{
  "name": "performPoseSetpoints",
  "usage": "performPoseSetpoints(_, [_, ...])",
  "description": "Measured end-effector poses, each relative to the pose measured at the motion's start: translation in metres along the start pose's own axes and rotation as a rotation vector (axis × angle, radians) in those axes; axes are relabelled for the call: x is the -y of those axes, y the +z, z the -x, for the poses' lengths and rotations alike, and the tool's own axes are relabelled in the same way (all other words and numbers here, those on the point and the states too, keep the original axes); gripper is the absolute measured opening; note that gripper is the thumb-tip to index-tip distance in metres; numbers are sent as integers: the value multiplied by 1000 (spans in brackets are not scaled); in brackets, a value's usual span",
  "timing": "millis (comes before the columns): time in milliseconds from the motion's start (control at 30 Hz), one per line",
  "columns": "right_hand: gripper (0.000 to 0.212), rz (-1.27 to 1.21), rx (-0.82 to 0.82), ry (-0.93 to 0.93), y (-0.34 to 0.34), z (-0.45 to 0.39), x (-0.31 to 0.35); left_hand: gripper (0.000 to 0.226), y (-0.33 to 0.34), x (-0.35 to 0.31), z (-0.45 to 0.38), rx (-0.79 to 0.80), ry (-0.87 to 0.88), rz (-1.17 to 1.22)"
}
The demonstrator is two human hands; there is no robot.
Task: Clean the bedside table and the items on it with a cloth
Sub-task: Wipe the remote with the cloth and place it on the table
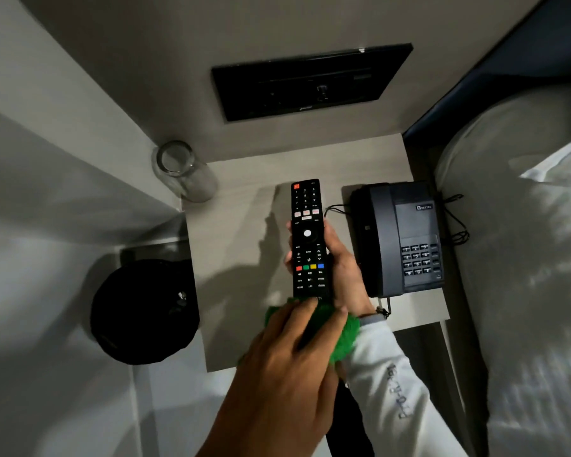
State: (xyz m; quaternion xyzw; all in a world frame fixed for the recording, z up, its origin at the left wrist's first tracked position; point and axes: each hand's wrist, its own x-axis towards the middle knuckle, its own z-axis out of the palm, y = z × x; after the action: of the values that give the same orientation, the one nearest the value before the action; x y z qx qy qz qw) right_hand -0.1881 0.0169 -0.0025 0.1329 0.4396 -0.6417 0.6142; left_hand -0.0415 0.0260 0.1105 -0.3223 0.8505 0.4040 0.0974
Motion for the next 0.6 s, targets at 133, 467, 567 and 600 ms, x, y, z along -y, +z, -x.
performPoseSetpoints(133, [47, 381, -191, -121, -11, -20, -1, 66, 12, 30, 19, 29, -82, 13])
performPoseSetpoints(467, [91, 1613, -382, -540, -31, -60, -19, 67, 14, 61, 30, -37, -165, 173])
performPoseSetpoints(567, [93, 1646, -411, -536, -37, -67, -31, 64, 13, 60, 29, -45, -164, 227])
performPoseSetpoints(600, [91, 1648, -428, -545, -39, -68, -33, 60, 13, 60, 30, -50, -162, 236])
